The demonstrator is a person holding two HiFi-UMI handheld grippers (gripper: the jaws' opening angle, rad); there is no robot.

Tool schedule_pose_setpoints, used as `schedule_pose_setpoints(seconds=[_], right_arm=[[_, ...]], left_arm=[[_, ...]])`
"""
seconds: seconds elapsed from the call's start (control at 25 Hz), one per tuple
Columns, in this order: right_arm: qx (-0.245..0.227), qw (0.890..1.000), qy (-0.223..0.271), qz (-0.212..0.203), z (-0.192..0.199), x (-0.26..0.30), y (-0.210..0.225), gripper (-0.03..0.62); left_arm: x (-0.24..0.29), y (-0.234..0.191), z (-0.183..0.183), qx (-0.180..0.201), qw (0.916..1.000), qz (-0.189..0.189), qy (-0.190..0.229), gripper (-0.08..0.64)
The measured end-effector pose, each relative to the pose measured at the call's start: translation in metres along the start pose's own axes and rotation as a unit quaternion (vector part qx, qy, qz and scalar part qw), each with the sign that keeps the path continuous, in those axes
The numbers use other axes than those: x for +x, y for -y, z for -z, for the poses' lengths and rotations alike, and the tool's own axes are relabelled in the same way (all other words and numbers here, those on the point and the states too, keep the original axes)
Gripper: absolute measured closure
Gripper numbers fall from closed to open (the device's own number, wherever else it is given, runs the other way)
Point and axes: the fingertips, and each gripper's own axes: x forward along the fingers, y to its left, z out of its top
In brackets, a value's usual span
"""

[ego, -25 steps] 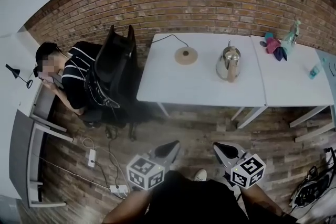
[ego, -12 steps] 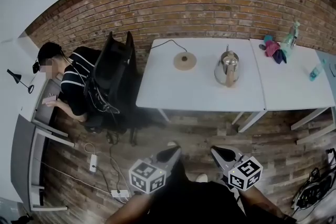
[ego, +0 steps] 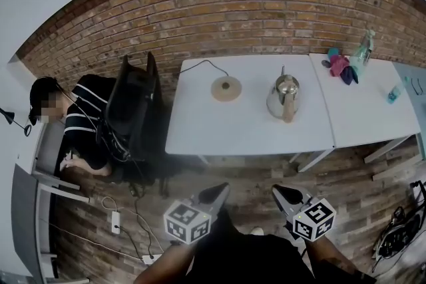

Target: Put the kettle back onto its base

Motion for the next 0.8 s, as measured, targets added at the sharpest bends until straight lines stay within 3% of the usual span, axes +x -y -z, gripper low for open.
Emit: schedule_pose_setpoints(seconds=[0.36,0.8], right_arm=[[-0.025,0.999,-0.029,0.029,-0.031,0.086,0.018,0.565],[-0.017,0.997,-0.020,0.074,-0.081,0.188,0.031,0.565]], left_arm=[[0.025,-0.091,-0.036,-0.005,0.9996,0.027,-0.002,0.560],[0.040,-0.198,-0.083,0.017,0.9974,0.070,-0.008,0.560]])
